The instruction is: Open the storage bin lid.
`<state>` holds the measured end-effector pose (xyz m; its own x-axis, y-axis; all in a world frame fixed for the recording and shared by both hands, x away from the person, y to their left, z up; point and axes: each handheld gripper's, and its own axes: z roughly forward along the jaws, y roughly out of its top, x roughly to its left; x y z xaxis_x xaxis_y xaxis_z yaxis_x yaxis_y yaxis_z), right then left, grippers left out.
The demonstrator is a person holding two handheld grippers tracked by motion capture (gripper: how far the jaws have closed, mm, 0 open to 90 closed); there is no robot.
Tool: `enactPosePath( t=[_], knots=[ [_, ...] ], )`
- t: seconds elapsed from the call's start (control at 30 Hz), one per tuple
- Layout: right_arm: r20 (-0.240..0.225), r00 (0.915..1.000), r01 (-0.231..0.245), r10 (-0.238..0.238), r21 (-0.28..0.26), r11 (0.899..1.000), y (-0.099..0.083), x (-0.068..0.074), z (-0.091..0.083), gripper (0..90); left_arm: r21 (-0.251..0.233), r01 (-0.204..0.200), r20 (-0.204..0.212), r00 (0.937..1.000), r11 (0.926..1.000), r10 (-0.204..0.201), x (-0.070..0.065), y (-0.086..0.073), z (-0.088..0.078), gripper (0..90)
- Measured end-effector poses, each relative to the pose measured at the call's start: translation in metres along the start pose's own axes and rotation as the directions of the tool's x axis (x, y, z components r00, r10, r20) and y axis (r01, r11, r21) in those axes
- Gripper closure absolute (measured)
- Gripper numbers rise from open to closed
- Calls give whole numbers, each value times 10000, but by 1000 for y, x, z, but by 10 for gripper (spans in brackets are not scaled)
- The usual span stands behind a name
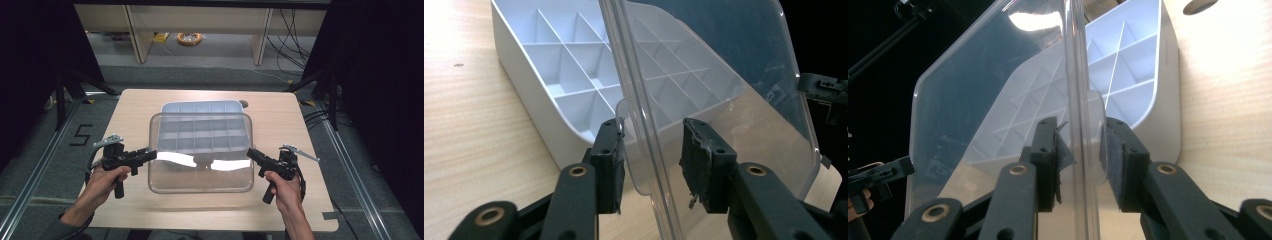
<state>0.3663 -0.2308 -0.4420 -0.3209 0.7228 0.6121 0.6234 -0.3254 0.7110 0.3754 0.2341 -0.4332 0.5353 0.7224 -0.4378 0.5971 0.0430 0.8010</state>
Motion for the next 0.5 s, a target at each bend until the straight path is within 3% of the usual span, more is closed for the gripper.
enactPosePath(
  t=[0.17,0.2,0.4,0.43,0.47,0.5],
  knots=[
    [-165,9998,-94,94,18,10000,-8,-1,-4,691,109,-18,-11,10000,9999,19,-1,-7,-1,607],
    [67,10000,-46,45,119,9999,-10,-1,-6,690,148,-8,-17,10000,9999,8,-2,-9,-1,607],
    [2,9999,-102,102,191,9998,-18,-3,-10,690,247,148,131,9998,9996,-152,-2,-19,-4,611],
    [-182,9996,-191,194,129,9997,-20,-3,-10,689,247,148,131,9998,9996,-152,-2,-19,-4,611],
    [-1,9999,-170,170,210,9996,-21,-2,-11,689,224,174,63,9998,9996,-175,-2,-23,-4,611],
    [-20,9990,-449,450,307,9985,-23,-1,-11,689,267,167,50,9998,9995,-168,-2,-24,-5,612]
  ],
)
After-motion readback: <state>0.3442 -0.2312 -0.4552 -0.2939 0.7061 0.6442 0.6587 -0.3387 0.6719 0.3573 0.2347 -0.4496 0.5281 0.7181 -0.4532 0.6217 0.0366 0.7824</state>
